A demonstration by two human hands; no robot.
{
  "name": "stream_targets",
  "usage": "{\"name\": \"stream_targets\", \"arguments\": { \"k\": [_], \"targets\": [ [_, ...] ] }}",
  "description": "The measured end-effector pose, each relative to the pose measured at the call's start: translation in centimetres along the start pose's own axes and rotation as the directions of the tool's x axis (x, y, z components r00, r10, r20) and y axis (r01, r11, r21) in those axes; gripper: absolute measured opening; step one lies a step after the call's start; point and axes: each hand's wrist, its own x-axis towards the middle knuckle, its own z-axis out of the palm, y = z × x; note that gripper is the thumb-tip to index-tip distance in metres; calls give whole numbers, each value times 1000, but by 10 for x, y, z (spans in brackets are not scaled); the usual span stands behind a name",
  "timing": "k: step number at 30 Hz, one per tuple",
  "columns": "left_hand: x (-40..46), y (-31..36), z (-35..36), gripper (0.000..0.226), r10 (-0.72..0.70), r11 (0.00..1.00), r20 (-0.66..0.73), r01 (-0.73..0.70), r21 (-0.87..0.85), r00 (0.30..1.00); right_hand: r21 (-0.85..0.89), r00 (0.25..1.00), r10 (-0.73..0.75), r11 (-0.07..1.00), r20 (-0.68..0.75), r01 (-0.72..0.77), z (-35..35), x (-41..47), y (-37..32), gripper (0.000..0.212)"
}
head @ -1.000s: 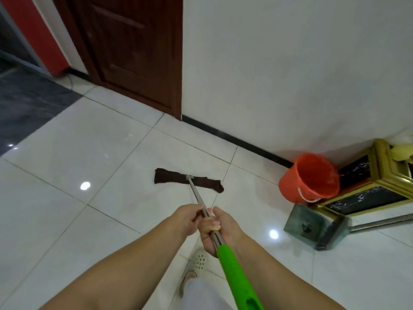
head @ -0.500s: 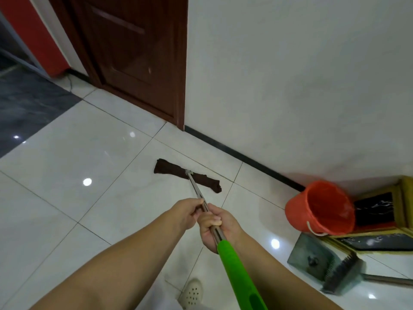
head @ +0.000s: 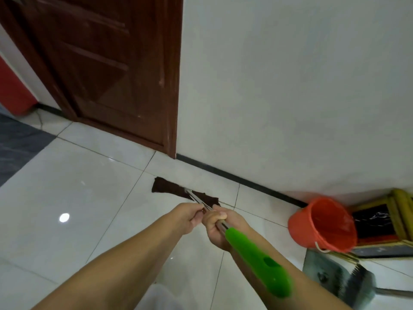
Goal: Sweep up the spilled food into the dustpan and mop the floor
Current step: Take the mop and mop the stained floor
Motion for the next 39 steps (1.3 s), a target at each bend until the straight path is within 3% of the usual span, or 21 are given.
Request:
{"name": "stream_targets", "arguments": {
  "k": [4,7,9,11,14,15,17,21,24,26,28,31,39],
  "targets": [
    [4,60,-22,16,56,945,-5,-52,324,998,-115,988,-118,988,-102,106,36,6,-6,26],
    [15,89,-34,26,250,773,13,-207,600,968,-406,962,-207,906,-176,120,47,5,-9,40],
    [23,99,-35,38,306,613,130,-299,731,943,-487,937,-286,859,-202,157,54,4,-9,39],
    [29,99,-30,45,283,497,322,-425,757,904,-521,903,-375,824,-210,221,61,3,-8,41],
    [36,95,-13,45,285,255,560,-625,738,778,-505,877,-463,791,-126,345,68,-2,-10,37],
    [37,95,-6,37,282,229,606,-666,710,744,-509,868,-492,766,-70,393,72,-4,-10,31],
    [40,99,8,28,293,279,641,-705,652,709,-604,822,-569,649,17,462,83,-6,-14,21],
    [53,124,29,29,403,320,544,-670,670,736,-832,640,-755,259,142,490,114,2,-34,19],
    [64,154,43,22,460,216,544,-683,698,701,-929,502,-810,-134,303,345,139,12,-60,31],
    [72,177,53,21,492,170,543,-687,707,681,-898,420,-795,-371,438,235,159,20,-80,31],
    [82,199,64,18,477,165,556,-690,704,681,-867,393,-773,-460,498,193,180,26,-99,29],
    [98,225,81,20,445,202,540,-667,717,715,-834,417,-725,-514,548,203,204,34,-127,29],
    [125,276,115,27,561,211,446,-642,737,697,-708,424,-596,-682,682,180,266,50,-192,26]
  ]
}}
